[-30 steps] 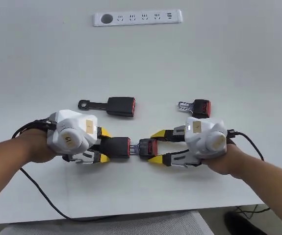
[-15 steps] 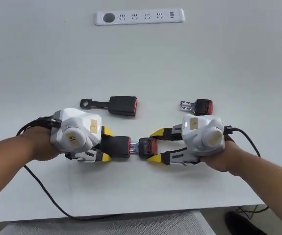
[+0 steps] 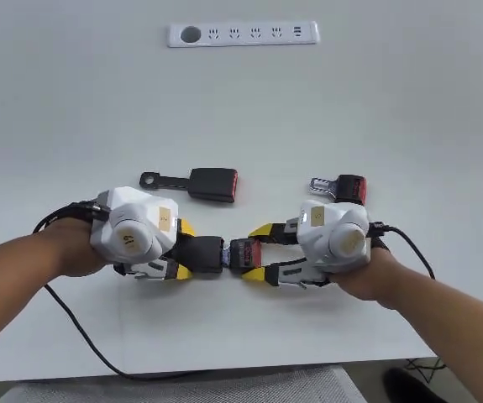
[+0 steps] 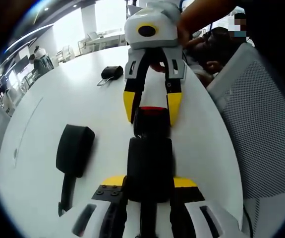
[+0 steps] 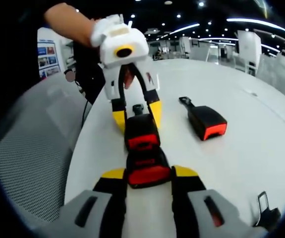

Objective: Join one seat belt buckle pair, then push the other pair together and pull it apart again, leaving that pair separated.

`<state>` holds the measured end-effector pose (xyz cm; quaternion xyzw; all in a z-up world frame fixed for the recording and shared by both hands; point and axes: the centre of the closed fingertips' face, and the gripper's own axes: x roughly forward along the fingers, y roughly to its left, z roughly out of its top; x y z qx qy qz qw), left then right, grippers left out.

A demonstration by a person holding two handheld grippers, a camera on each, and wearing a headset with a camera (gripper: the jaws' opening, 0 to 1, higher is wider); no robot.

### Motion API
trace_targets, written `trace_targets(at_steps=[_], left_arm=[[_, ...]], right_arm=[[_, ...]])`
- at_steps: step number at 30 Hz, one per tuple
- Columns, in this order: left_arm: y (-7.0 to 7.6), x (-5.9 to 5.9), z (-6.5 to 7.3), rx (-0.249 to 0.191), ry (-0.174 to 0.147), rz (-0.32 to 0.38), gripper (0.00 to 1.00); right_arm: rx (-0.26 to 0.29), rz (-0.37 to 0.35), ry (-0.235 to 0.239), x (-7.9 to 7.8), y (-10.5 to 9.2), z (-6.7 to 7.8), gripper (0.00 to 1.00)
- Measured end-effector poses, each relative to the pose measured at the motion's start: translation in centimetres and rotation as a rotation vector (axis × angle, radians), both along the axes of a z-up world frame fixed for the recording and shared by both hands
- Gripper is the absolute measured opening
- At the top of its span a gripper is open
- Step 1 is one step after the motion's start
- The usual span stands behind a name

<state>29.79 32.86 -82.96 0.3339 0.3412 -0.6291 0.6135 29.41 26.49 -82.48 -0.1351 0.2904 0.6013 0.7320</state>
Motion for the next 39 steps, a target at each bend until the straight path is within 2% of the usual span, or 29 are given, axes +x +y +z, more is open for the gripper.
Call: trace_targets(at_steps=[7,16,39], left_arm=[[-0.07,-0.02,0.0,0.006,-0.001,-0.017,0.34],[0.01,0.11,-0.04,0.006,-0.003,-0.022,0.34],[0.04,-0.07,0.02,-0.025,0.003,-0.01,0.34]], right_arm=[[0.001,-0.016,0.009,-0.02,0.69,0.05,0.35],[-0.006,-0.015,0.005,-0.01,0.57,0.25,0.35],[-0.019,-0.009,-0.013,-0.09,0.43,-0.05,0.35]])
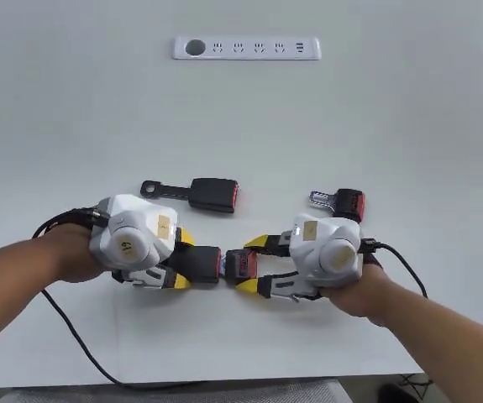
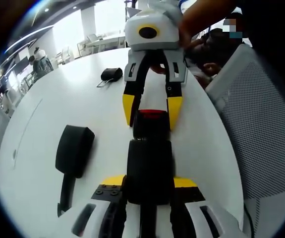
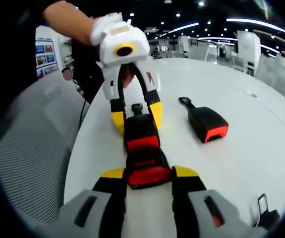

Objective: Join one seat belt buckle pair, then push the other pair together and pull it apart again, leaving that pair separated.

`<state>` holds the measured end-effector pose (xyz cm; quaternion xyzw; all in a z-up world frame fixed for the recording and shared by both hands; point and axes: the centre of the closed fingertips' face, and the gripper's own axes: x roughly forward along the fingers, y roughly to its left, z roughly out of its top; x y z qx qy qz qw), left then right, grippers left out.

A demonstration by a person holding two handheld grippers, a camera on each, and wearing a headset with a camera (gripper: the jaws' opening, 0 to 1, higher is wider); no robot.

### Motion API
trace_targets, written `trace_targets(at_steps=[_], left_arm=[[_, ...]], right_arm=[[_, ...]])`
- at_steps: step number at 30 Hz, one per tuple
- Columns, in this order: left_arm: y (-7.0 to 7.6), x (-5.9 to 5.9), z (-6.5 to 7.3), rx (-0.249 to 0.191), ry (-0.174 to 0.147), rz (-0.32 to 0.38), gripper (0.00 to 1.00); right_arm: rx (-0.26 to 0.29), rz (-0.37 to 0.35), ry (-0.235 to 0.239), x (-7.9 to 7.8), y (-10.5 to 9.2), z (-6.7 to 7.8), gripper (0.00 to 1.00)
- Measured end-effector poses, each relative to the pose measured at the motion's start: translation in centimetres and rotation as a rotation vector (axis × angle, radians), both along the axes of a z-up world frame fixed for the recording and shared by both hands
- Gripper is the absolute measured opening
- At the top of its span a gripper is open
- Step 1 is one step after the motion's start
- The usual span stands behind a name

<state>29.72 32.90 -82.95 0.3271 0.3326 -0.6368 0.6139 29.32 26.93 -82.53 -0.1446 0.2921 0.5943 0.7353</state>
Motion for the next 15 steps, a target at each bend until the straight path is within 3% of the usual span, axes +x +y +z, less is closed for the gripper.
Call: trace_targets(at_steps=[15], left_arm=[[0.15,0.12,0.12,-0.067,0.011,0.009,0.34]], right_arm=[[0.032,-0.001,0.005,0.03,-0.09,0.05,0.35]])
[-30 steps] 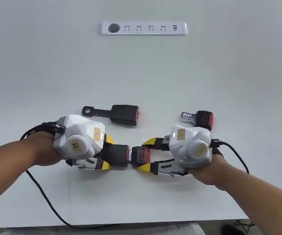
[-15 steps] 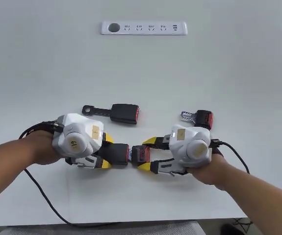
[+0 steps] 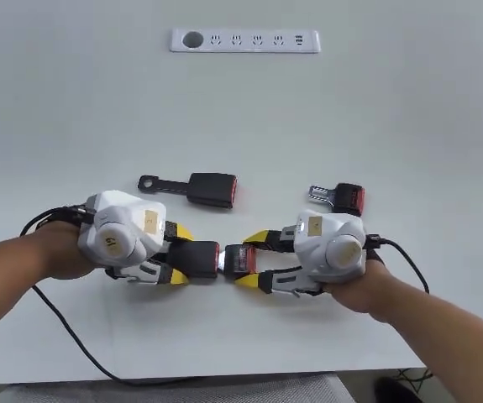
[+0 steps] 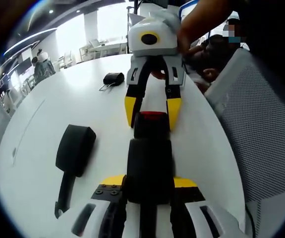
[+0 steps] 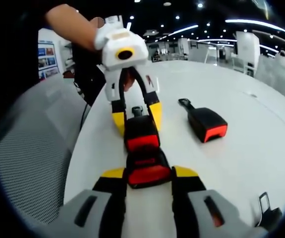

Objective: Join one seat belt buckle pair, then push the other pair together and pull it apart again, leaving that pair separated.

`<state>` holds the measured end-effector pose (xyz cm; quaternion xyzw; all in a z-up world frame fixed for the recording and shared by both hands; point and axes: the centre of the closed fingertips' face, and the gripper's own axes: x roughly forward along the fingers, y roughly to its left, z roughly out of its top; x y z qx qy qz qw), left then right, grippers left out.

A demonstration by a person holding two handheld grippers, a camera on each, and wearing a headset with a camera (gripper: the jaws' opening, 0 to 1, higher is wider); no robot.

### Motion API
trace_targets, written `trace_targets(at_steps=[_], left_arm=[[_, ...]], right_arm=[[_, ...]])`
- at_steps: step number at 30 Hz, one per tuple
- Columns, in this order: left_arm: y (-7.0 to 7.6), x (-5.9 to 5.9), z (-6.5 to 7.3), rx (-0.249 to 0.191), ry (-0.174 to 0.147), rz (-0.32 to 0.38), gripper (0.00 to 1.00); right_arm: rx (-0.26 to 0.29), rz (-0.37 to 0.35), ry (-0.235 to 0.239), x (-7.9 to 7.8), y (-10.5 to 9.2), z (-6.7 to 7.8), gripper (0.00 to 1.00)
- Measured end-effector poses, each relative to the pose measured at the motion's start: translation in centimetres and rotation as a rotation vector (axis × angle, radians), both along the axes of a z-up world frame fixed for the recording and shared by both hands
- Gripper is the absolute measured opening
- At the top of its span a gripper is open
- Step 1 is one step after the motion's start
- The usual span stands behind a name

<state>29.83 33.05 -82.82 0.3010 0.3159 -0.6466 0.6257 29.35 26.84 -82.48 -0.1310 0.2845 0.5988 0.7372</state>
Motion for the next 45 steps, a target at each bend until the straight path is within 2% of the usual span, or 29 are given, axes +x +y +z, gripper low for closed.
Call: trace_targets(at_steps=[9,16,32,45], left_arm=[[-0.15,-0.1,0.26,-0.04,0.009,0.005,0.34],[-0.24,-0.15,0.43,-0.052,0.014,0.002,0.34],[-0.07,-0.02,0.53,-0.074,0.029,0.009,0.34],[0.13,0.11,0.15,-0.072,0.025,-0.007,0.33]], right_arm=[[-0.006,0.009,-0.03,-0.07,0.0,-0.07,0.34],[-0.002,0.007,-0.039,-0.01,-0.04,-0.13,0.34],[-0.009,0.008,-0.066,0.07,-0.08,-0.18,0.34],[-0.022,0.005,-0.086,0.1,-0.16,-0.12,0.34]])
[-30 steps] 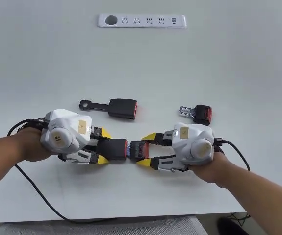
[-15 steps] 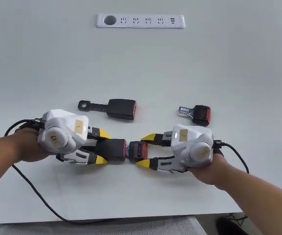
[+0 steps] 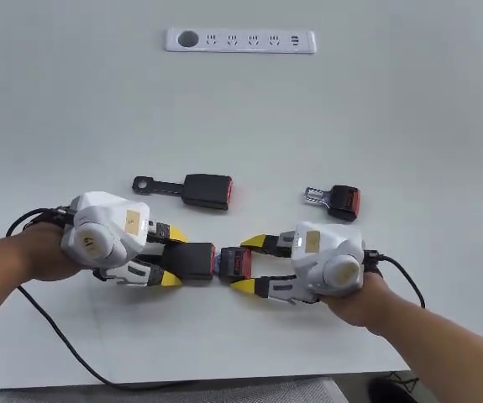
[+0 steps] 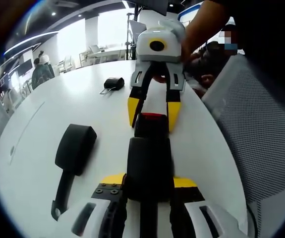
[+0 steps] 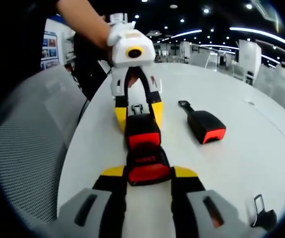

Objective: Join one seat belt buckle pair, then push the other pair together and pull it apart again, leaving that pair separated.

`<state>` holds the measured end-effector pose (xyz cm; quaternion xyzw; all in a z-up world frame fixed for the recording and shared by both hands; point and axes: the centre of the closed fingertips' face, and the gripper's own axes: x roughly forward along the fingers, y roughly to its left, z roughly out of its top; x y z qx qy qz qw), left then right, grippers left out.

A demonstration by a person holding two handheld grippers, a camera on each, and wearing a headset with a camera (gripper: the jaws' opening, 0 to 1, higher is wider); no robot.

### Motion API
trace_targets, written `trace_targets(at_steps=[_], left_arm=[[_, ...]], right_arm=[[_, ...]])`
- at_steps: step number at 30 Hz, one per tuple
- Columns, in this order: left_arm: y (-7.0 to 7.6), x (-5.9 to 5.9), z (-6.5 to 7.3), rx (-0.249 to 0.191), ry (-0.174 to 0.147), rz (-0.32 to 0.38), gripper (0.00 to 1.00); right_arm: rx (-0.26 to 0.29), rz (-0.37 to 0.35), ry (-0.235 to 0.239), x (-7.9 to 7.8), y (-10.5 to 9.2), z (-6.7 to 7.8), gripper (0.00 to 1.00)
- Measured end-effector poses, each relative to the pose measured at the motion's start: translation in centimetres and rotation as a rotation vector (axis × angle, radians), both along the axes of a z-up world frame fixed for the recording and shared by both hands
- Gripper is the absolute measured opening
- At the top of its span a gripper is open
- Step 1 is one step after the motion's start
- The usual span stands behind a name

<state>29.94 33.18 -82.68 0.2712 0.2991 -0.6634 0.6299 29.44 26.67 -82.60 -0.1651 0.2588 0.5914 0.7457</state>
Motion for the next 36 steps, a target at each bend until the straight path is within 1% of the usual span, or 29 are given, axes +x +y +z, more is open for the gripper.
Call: trace_targets(at_steps=[5,7,10,16,22,36], left_arm=[[0.0,-0.02,-0.03,0.005,-0.006,-0.013,0.33],[0.01,0.0,-0.03,0.003,0.001,-0.006,0.33],[-0.04,-0.05,0.08,-0.003,0.003,-0.001,0.33],[-0.19,-0.19,0.33,-0.004,0.005,-0.002,0.33],[-0.26,-0.25,0.45,-0.002,0.001,-0.013,0.33],[0.0,-0.12,0.19,-0.014,0.005,-0.011,0.33]], right_arm=[[-0.006,0.004,-0.004,0.01,-0.05,0.0,0.33],[-0.01,0.005,-0.009,0.0,-0.07,0.03,0.33],[-0.01,0.003,-0.009,-0.01,-0.09,0.02,0.33],[-0.005,-0.003,-0.002,0.0,-0.11,0.03,0.33],[-0.005,-0.005,-0.005,-0.04,-0.11,0.04,0.33],[0.002,-0.017,-0.013,-0.03,-0.1,0.04,0.33]])
